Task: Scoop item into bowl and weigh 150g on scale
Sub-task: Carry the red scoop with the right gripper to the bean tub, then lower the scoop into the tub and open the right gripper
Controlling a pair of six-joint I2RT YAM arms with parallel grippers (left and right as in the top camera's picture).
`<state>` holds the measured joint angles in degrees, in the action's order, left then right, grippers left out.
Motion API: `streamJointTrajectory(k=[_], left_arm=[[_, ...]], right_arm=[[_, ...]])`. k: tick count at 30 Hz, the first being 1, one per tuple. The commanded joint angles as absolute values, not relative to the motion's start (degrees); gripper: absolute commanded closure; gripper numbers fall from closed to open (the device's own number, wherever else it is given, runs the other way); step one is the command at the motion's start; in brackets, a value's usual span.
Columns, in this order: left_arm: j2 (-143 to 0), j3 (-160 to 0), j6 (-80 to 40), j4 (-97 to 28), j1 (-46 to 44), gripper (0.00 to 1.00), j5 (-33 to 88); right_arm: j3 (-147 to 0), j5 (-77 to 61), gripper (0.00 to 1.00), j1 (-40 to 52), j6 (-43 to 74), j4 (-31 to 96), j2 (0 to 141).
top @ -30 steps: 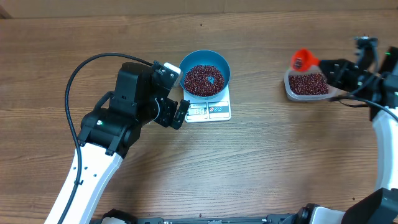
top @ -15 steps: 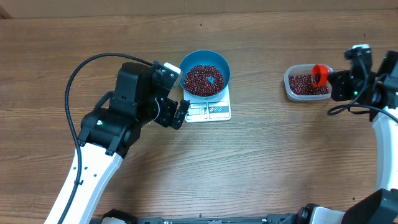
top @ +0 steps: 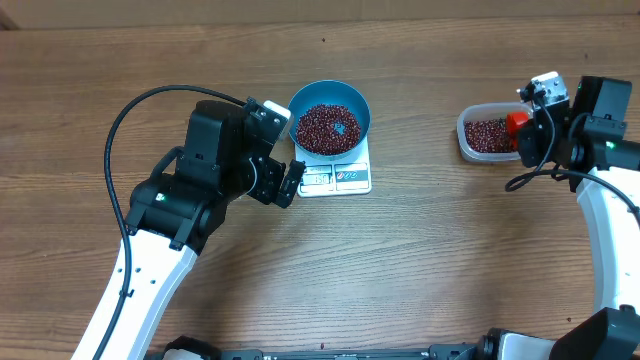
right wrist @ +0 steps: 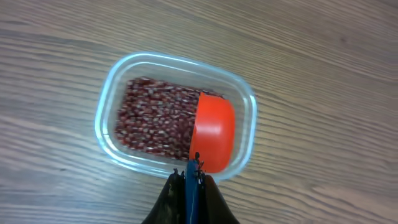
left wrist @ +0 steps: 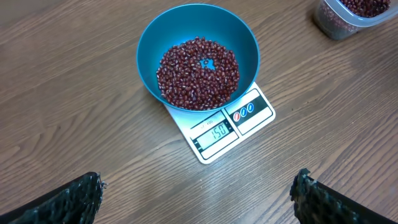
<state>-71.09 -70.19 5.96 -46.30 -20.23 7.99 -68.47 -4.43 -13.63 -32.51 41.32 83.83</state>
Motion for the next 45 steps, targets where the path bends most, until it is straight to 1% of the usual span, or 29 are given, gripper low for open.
streamJointTrajectory(k=[1, 8, 10, 11, 15, 22, 26, 29, 35, 36, 39, 42, 44, 45], left_arm=[[-70.43, -70.28, 5.58, -46.28, -20.38, 0.01, 8.82], [-70.43, -70.28, 5.58, -46.28, -20.38, 0.01, 8.82], [-70.43, -70.28, 5.58, -46.28, -20.38, 0.0, 8.82], [-70.43, -70.28, 5.58, -46.28, -20.38, 0.01, 8.84], [-70.43, -70.28, 5.58, -46.28, -20.38, 0.01, 8.84], [-70.43, -70.28, 5.58, -46.28, -20.38, 0.01, 8.84], [-70.43, -70.28, 5.58, -46.28, -20.38, 0.0, 8.82], [-70.43, -70.28, 5.58, -46.28, -20.38, 0.0, 8.82], [-70.43, -70.28, 5.58, -46.28, -20.38, 0.01, 8.84], [-70.43, -70.28, 5.58, -46.28, -20.38, 0.0, 8.82], [-70.43, -70.28, 5.58, -46.28, -20.38, 0.0, 8.82], [-70.43, -70.28, 5.58, -46.28, -20.38, 0.01, 8.82], [-70.43, -70.28, 5.58, -46.28, -20.36, 0.0, 8.84], [-70.43, -70.28, 5.58, -46.28, -20.38, 0.0, 8.82]], right_arm=[[-68.71, -1.52, 0.96, -13.56, -31.14, 40.69, 82.19], [-68.69, -1.32, 0.96, -13.56, -30.79, 39.57, 82.19], [-68.69, -1.65, 0.96, -13.56, -26.7, 39.07, 82.19], [-68.69, -3.33, 0.96, -13.56, -18.87, 38.63, 82.19], [-68.69, -8.16, 0.96, -13.56, -0.1, 38.61, 82.83], [-68.66, -8.43, 0.96, -13.56, 26.79, 37.47, 87.24], [-68.66, -8.45, 0.96, -13.56, 38.24, 37.6, 90.67], [-68.66, -8.45, 0.96, -13.56, 41.69, 37.87, 92.53], [-68.64, -8.19, 0.96, -13.56, 41.78, 38.2, 94.54], [-68.64, -8.16, 0.91, -13.56, 41.76, 38.41, 94.54], [-68.64, -7.68, 0.69, -13.56, 41.74, 39.68, 94.54], [-68.64, -7.57, 0.52, -13.63, 39.88, 40.6, 94.54], [-68.64, -7.57, 0.39, -13.63, 38.24, 41.47, 94.52], [-68.64, -7.57, 0.35, -13.63, 37.26, 42.04, 94.52]])
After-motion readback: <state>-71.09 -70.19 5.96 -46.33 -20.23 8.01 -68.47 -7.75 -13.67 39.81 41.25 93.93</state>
